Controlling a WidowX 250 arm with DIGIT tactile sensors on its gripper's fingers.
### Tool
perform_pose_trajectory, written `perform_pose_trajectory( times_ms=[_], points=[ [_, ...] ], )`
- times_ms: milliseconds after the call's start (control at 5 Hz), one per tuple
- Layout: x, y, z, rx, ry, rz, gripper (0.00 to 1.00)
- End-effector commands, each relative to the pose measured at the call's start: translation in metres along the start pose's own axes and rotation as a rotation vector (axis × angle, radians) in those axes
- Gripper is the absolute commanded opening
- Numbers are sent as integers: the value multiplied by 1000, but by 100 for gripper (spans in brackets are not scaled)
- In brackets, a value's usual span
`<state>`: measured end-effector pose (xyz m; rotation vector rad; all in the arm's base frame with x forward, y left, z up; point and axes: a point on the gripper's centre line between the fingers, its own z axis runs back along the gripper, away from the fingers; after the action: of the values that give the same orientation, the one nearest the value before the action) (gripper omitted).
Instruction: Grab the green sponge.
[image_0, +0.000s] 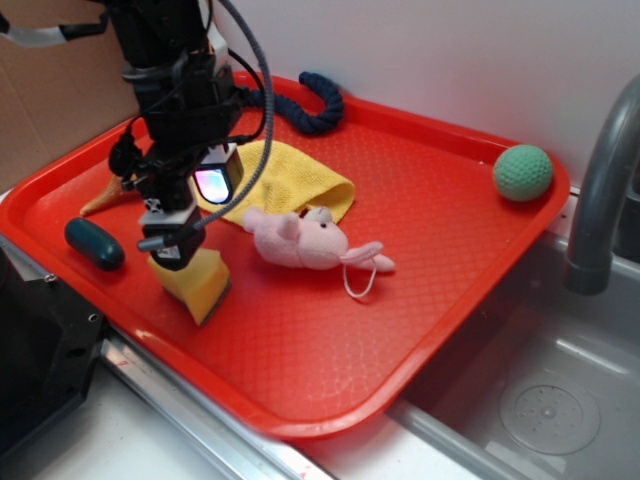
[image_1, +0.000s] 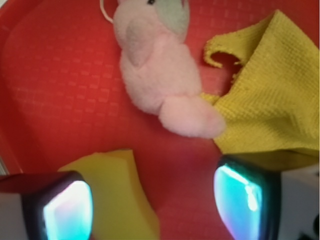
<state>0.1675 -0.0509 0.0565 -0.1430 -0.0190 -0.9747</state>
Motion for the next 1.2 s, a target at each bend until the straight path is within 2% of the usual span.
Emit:
perform_pose_trajectory(
  times_ms=[0,200,400,600,800,1000],
  points=[
    [-10,-15,-1,-11,46,89,100],
    [-23,-56,-3,-33,27,82,100],
    [-27,-69,-4,-35,34,92,100],
    [-32,-61,-15,-49,50,109,100],
    [-34,-72,-10,-15,58,119,100],
    [-29,-52,3,24,40,134,100]
  ],
)
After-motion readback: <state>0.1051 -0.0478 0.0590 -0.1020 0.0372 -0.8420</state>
